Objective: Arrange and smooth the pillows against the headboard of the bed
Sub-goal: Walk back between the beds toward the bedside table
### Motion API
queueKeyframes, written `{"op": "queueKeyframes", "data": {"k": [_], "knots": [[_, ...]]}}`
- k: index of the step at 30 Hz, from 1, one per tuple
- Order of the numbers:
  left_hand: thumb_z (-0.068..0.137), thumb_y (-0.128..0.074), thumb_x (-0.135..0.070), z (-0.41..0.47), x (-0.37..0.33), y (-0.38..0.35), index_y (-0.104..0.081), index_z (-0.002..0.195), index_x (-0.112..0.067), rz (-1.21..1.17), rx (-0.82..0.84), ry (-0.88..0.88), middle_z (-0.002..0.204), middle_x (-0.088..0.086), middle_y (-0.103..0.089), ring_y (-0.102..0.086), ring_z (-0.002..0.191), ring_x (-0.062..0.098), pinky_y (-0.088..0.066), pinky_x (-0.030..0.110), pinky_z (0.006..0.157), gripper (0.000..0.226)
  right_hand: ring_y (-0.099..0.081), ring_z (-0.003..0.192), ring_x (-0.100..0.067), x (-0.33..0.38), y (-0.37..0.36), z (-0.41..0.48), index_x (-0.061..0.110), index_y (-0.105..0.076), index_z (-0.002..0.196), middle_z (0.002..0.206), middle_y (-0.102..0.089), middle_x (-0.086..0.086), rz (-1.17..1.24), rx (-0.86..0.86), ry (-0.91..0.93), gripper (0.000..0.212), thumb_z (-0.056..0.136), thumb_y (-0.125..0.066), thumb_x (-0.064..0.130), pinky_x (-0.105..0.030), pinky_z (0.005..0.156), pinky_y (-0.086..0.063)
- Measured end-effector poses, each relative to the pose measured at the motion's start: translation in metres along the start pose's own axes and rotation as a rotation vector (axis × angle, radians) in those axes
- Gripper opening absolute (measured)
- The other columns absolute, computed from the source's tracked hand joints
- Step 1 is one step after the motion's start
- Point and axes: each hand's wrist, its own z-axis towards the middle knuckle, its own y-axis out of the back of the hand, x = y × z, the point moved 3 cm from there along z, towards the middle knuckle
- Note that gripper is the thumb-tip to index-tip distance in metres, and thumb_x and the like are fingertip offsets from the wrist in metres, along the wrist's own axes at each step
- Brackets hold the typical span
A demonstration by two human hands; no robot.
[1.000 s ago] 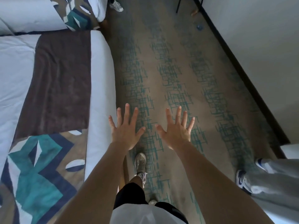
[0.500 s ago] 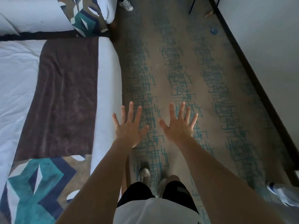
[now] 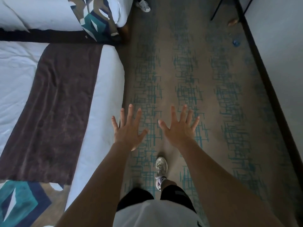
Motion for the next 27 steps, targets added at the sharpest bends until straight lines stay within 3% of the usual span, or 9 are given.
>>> {"op": "queueKeyframes", "data": {"k": [8, 16, 27], "knots": [[0.090, -0.012, -0.079, 0.077, -0.033, 0.030, 0.029, 0.153, -0.033, -0.011, 0.004, 0.092, 0.162, 0.005, 0.035, 0.028, 0.148, 0.036, 0.007, 0.068, 0.115, 0.089, 0.015, 0.154, -0.038, -0.016, 0.045, 0.092, 0.039, 0.019, 0.157, 0.166, 0.024, -0.015, -0.057, 0.050, 0.076, 0.088, 0.087, -0.006, 0.086, -0.063, 0.115, 0.020], [0.083, 0.002, -0.079, 0.158, -0.040, 0.054, 0.027, 0.154, -0.031, -0.017, 0.025, 0.107, 0.164, 0.007, 0.031, 0.019, 0.152, 0.039, 0.001, 0.069, 0.118, 0.090, 0.016, 0.154, -0.038, -0.015, 0.078, 0.175, 0.039, 0.020, 0.156, 0.166, 0.025, -0.016, -0.076, 0.043, 0.103, 0.087, 0.088, -0.008, 0.085, -0.064, 0.117, 0.016], [0.088, -0.005, -0.081, 0.311, 0.003, 0.087, 0.028, 0.153, -0.034, -0.043, -0.034, 0.099, 0.164, 0.006, 0.032, 0.023, 0.150, 0.037, 0.008, 0.067, 0.116, 0.086, 0.018, 0.154, -0.038, 0.033, 0.120, 0.310, 0.039, 0.020, 0.157, 0.165, 0.027, -0.017, -0.078, 0.047, 0.077, 0.085, 0.089, -0.008, 0.083, -0.064, 0.116, 0.018]]}}
